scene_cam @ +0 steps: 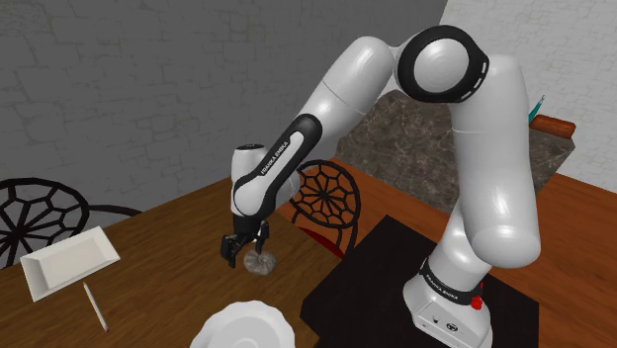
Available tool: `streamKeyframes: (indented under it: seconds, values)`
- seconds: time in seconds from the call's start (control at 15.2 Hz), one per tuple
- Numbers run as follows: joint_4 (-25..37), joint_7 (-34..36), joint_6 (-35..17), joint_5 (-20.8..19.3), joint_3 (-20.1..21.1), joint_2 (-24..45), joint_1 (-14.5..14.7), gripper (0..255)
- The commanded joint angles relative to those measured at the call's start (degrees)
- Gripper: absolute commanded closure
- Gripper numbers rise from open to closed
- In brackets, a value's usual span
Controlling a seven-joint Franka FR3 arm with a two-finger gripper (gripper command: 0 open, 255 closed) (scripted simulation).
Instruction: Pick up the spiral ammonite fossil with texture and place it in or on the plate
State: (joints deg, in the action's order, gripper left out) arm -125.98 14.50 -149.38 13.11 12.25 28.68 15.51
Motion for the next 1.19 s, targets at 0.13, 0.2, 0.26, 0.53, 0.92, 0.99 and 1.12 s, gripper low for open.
streamKeyframes:
  seconds: [0.13, 0.2, 0.26, 0.53, 0.92, 0.99, 1.12]
  values:
    - [0.1, -0.1, -1.2, 0.0, 0.0, 1.2, 0.2, 0]
    - [0.1, -0.1, -1.2, 0.0, 0.0, 1.2, 0.2, 0]
    - [0.1, -0.1, -1.2, 0.0, 0.0, 1.2, 0.2, 0]
    - [0.1, -0.1, -1.1, 0.0, 0.0, 1.2, 0.2, 0]
    - [0.1, -0.1, -1.1, 0.0, 0.0, 1.2, 0.2, 255]
    - [0.1, -0.1, -1.1, 0.0, 0.0, 1.2, 0.2, 255]
    - [0.1, -0.1, -1.1, 0.0, 0.0, 1.2, 0.2, 255]
